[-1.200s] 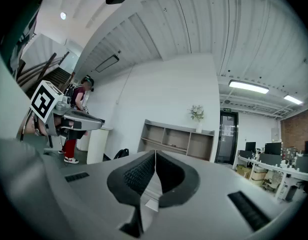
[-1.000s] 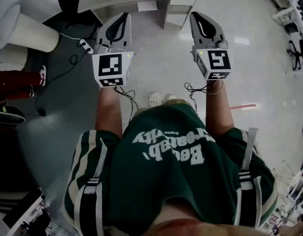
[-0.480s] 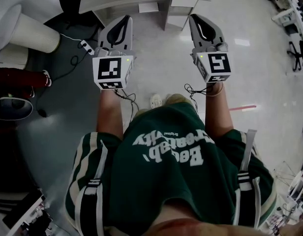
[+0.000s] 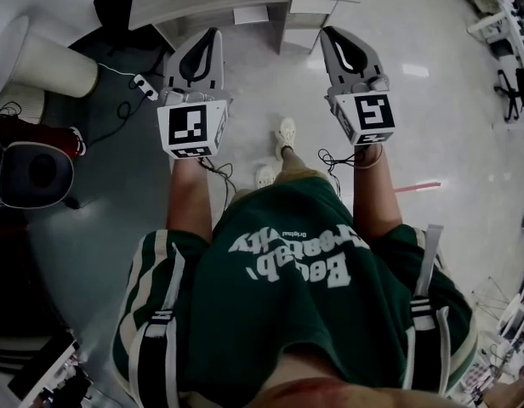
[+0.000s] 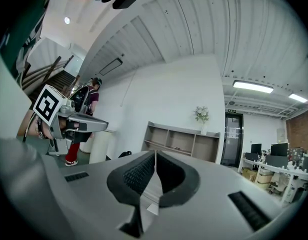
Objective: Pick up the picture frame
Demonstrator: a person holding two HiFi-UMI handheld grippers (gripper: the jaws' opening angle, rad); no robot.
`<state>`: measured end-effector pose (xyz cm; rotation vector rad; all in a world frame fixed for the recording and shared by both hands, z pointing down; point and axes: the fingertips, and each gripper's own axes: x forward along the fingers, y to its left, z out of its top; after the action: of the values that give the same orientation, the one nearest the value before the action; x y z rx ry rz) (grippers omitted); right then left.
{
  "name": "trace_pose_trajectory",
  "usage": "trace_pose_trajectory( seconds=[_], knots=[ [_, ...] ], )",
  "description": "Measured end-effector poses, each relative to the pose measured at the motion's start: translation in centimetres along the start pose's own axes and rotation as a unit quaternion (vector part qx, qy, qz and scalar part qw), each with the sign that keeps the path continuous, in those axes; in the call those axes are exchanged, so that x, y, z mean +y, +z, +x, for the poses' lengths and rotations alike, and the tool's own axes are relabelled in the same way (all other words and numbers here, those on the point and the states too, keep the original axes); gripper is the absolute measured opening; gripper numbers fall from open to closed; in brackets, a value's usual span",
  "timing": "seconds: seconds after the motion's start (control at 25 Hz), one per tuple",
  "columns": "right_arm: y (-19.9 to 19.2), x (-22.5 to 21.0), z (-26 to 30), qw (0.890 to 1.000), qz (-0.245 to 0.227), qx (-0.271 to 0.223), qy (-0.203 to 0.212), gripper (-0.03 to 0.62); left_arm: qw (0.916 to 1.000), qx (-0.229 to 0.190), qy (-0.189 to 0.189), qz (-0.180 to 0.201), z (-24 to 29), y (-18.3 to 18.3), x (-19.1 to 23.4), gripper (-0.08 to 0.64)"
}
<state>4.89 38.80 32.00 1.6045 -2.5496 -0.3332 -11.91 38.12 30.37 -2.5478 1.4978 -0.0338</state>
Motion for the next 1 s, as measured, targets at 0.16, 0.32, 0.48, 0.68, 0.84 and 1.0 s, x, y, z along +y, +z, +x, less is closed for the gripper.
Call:
trace_pose_trajectory(
  seconds=[0.16,0.32,0.48,0.68,0.84,1.0],
  knots=[
    [-0.7,-2.4,2.2,1.0,0.005,0.004,0.007,0.037,0.9998,0.011,0.013,0.004,3.7,-0.4,0.7,0.018],
    [-2.0,-5.2,5.5,1.0,0.008,0.018,0.019,0.037,0.9997,0.018,0.015,0.007,8.6,-1.1,1.1,0.018],
    [-3.3,-8.6,10.3,0.999,0.008,0.024,0.03,0.037,0.9995,0.027,0.017,0.007,14.5,-2.2,1.8,0.018],
    [-4.4,-13.1,16.8,0.999,0.014,0.016,0.048,0.037,0.9992,0.032,0.017,0.016,21.9,-3.1,2.9,0.018],
    [-5.3,-15.9,21.3,0.998,0.018,0.011,0.055,0.037,0.9988,0.035,0.021,0.027,26.5,-4.1,4.2,0.018],
    [-6.3,-18.0,24.1,0.998,0.02,0.007,0.063,0.037,0.9983,0.041,0.027,0.031,29.4,-5.2,5.0,0.018]
  ],
)
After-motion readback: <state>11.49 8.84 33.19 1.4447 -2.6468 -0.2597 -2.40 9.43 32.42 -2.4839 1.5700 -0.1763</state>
